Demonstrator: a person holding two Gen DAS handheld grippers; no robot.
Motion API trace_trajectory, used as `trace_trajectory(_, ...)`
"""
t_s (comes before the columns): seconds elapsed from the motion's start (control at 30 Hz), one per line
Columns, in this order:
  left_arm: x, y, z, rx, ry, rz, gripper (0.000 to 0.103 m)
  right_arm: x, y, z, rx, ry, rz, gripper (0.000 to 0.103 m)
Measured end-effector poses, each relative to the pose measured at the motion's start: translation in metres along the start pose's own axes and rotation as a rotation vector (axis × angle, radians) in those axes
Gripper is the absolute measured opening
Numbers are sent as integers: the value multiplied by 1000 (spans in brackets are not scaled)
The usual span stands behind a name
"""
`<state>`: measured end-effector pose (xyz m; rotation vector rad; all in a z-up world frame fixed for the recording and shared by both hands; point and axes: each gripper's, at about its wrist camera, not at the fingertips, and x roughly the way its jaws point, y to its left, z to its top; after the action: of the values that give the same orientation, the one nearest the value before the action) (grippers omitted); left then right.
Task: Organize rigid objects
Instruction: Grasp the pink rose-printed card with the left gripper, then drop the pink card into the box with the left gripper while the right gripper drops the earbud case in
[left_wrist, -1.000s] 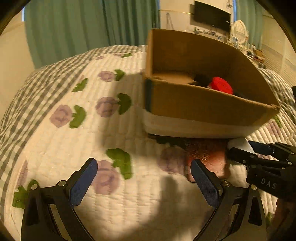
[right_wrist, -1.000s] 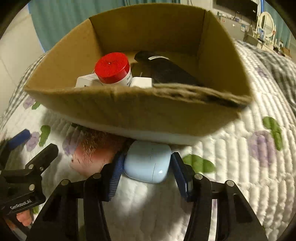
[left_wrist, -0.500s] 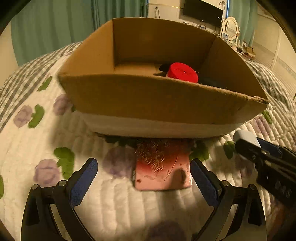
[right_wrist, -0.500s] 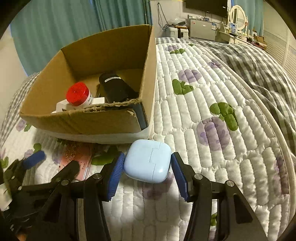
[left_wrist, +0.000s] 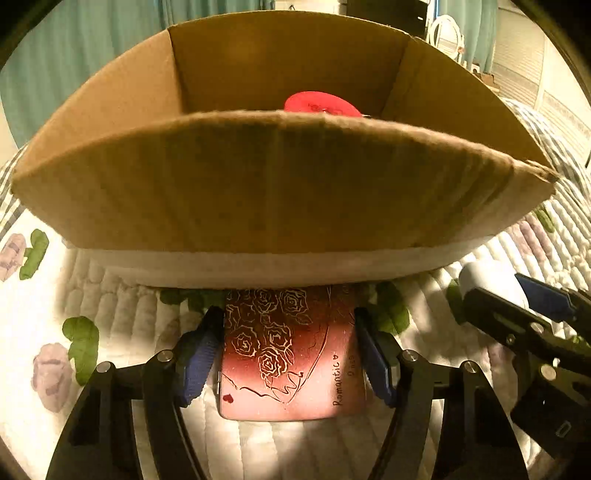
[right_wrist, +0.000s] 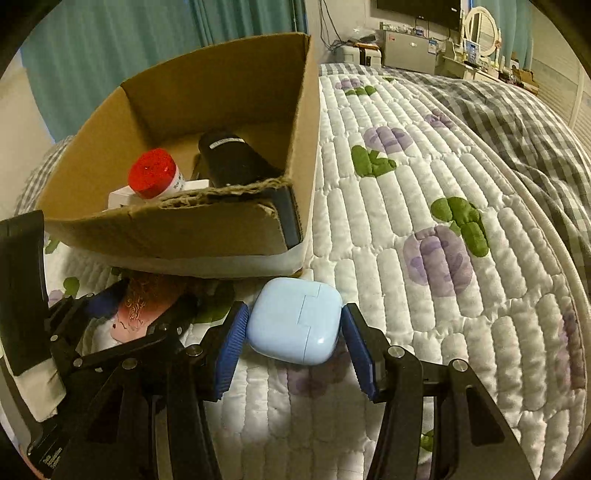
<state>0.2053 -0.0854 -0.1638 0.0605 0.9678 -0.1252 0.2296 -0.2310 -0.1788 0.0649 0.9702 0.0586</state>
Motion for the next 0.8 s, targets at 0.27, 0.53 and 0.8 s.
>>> trace_trajectory(0.27,-58,7,-19,-32,-37,-11,70,-37,14,-8,-60,-50,-4,52)
trace_trajectory(0.53,-116,14,-20,-26,-120,-3,70,-97,28,-10,-110,-128,-3,52)
trace_trajectory(0.8,-176,25,-3,-39,-224,33,70,-163,39,6,-136,-222,24,52)
